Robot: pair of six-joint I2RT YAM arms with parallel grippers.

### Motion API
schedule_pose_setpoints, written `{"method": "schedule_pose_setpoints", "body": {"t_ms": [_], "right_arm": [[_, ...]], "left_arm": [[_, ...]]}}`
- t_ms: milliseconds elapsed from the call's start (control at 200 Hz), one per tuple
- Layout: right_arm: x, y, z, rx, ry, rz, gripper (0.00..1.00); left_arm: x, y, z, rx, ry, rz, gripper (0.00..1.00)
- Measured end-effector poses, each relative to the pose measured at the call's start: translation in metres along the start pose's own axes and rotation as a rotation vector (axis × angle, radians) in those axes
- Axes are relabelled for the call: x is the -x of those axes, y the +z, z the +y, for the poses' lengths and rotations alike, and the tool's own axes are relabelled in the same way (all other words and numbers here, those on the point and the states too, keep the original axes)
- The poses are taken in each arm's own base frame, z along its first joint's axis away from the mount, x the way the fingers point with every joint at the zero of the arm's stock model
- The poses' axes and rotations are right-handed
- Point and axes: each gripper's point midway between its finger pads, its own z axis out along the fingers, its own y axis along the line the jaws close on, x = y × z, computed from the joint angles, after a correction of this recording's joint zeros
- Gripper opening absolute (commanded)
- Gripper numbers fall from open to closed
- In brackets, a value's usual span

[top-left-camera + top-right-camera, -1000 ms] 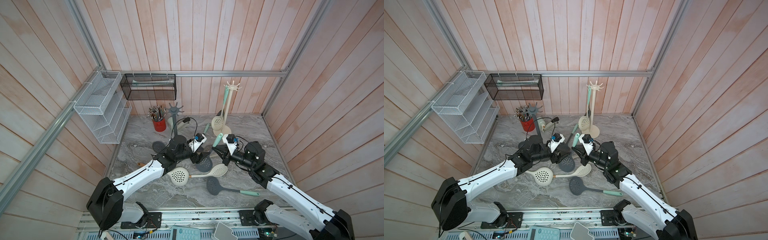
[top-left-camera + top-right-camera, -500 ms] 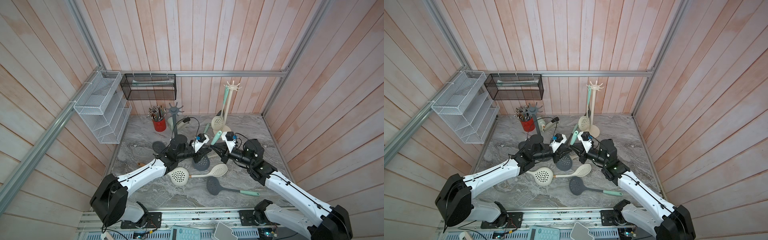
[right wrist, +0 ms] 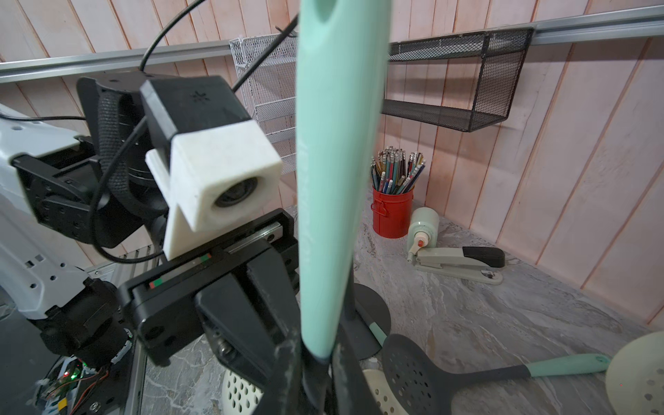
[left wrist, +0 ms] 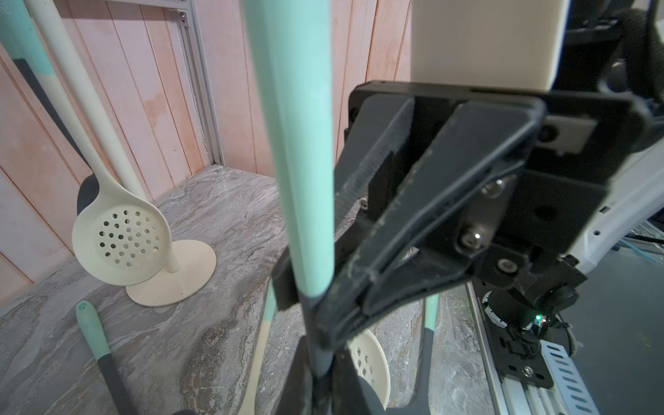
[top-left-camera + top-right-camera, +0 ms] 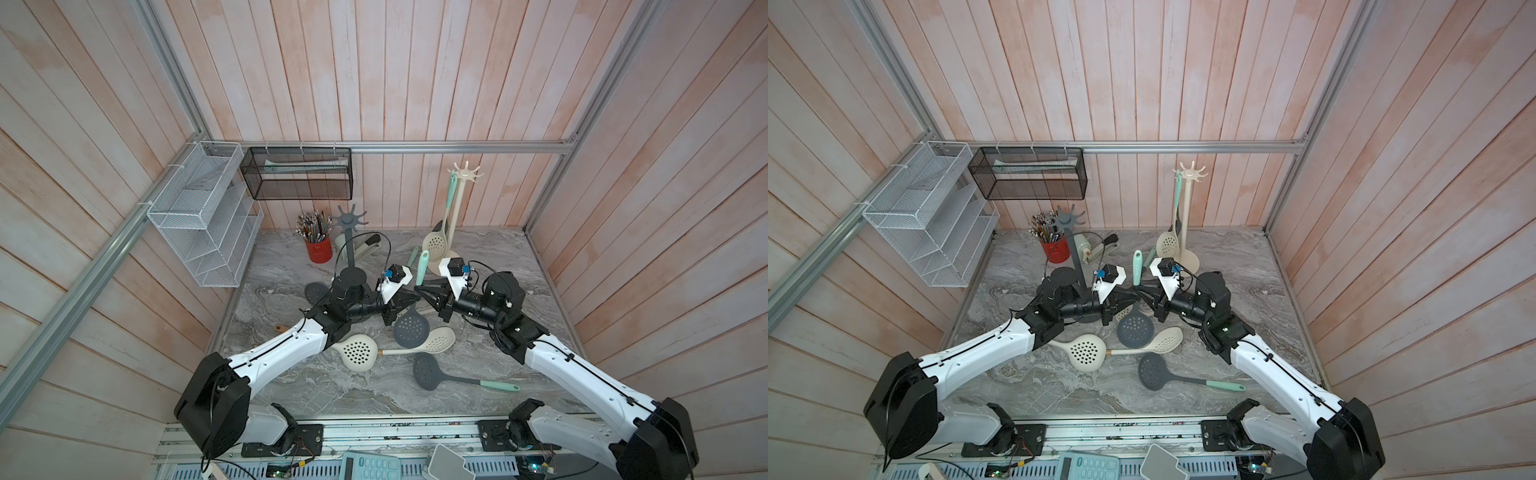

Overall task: Hang the skimmer on the kitchen utensil rack
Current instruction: Pick up the skimmer from the center of the board.

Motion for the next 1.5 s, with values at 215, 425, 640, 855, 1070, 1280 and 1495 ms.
{"method": "schedule_pose_setpoints", "body": {"t_ms": [215, 425, 640, 855, 1070, 1280, 1495], "right_arm": [[0.002, 0.002, 0.003, 0.026, 0.0, -0.003, 0.24], [0.005, 0.002, 0.007, 0.047, -0.01, -0.015, 0.27], [0.0, 0.008, 0.01, 0.085, -0.001, -0.008, 0.17], [0.001, 0.009, 0.015, 0.113, 0.01, -0.01, 0.0], [0.002, 0.007, -0.011, -0.012, 0.018, -0.017, 0.0], [0.007, -0.014, -0.064, -0.188, 0.07, -0.042, 0.0], [0.011, -0.03, -0.118, -0.29, 0.132, -0.05, 0.0]], "left_arm": [[0.004, -0.004, -0.006, -0.049, -0.032, -0.015, 0.0], [0.007, -0.006, -0.01, -0.084, -0.052, -0.028, 0.0], [0.01, -0.008, -0.011, -0.093, -0.06, -0.035, 0.0], [0.011, -0.009, -0.01, -0.088, -0.063, -0.036, 0.34], [0.016, -0.016, 0.012, 0.067, -0.116, -0.001, 0.82], [0.022, -0.033, 0.031, 0.232, -0.138, 0.046, 0.94], [0.011, -0.039, 0.035, 0.279, -0.132, 0.081, 1.0]]}}
